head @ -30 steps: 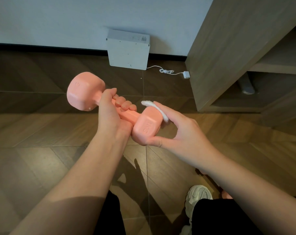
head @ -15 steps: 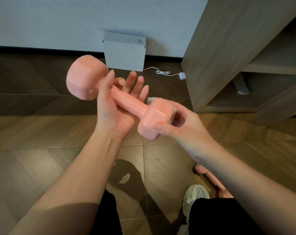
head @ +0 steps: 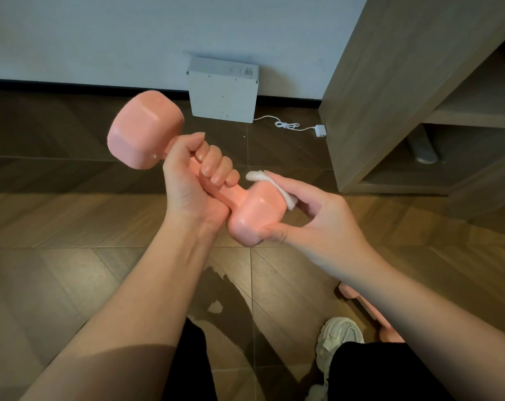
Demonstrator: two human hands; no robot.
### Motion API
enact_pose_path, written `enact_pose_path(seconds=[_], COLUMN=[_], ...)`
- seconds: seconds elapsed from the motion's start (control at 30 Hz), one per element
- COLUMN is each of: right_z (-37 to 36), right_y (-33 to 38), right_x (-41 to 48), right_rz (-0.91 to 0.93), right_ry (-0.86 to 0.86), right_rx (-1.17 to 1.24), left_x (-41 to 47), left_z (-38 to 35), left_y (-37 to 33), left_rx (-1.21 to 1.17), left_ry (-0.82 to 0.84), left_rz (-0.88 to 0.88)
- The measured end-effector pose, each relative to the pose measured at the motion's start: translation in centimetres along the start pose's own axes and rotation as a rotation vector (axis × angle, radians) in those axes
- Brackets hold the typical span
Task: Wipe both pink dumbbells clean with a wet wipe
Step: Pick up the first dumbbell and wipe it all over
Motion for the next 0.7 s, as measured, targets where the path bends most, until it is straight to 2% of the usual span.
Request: enact_pose_path(seconds=[0.07,0.23,0.37,0.5,0.63,0.7], right_z=[-0.1,-0.8,-0.6,-0.8,-0.5,-0.5], right_y=[0.2,0.3,1.0,0.7,1.2,1.0], right_x=[-0.2,0.1,-0.5,-0.1,-0.6,-0.5], right_rz=[0.05,0.001,0.18,0.135,0.319,0.319], right_ry=[-0.059,0.108,-0.095,0.039,-0.147,-0.123], right_rx=[-0.027,-0.115,-0.112,-0.172,-0.202,-0.217], left_x=[0.1,0.2,0.3,0.4,0.5,0.6], left_z=[0.3,1.1,1.3,1.4,1.2,1.1], left_y=[0.0,0.2,0.6,0.8,1.0,1.2], left_rx=[-0.014,-0.071,-0.095,-0.107,-0.087,-0.133], left_ry=[-0.049,-0.151,-0.2,-0.25,-0.255,-0.277], left_rz=[-0.004,0.03,0.048,0.059,0.057,0.061])
Point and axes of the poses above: each hand's wrist, its own x-axis towards the middle knuckle, its own z-axis out of the back of the hand, y = z × x, the point moved 3 cm from there along x, towards the middle knuckle, and after that the axes turned 2 degrees about z, right-handed, at the moved point
